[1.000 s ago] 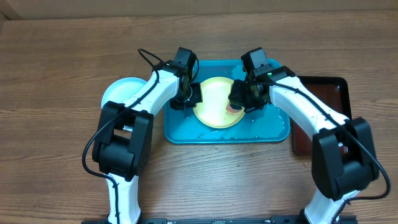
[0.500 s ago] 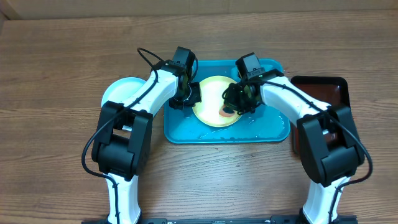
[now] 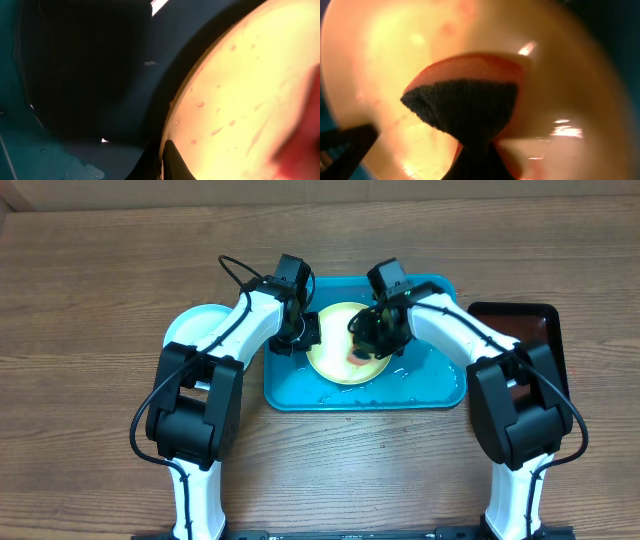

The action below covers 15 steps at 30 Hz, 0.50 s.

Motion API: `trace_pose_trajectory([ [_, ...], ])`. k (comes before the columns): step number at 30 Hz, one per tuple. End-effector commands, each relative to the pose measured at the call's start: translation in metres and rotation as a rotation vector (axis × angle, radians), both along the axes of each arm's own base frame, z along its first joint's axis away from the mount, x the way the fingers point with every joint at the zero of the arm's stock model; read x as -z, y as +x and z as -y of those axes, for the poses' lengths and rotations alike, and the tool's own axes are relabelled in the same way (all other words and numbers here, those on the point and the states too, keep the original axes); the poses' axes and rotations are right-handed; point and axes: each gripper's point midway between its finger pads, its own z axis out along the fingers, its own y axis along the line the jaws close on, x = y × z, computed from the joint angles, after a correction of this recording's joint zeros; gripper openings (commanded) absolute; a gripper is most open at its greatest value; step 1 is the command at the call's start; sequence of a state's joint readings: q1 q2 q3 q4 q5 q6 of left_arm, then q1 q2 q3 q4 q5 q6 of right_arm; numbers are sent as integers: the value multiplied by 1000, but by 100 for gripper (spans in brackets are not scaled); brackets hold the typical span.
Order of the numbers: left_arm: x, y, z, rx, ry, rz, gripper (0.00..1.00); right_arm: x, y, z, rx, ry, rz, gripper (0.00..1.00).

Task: Clean dirty plates on tray and stack at the side
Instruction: 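Scrub the yellow plate with the sponge while left gripper holds it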

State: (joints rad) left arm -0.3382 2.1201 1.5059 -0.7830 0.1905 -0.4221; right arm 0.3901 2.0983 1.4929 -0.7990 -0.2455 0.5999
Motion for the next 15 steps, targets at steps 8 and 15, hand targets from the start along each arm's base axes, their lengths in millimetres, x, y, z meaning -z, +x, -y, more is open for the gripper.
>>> trace_pose_trajectory([
  [8, 18, -7, -9, 11, 46, -37, 4, -8, 30, 37, -21, -180, 90, 4],
  [15, 18, -7, -9, 11, 46, -37, 4, 17, 12, -13, -112, -54, 29, 4],
])
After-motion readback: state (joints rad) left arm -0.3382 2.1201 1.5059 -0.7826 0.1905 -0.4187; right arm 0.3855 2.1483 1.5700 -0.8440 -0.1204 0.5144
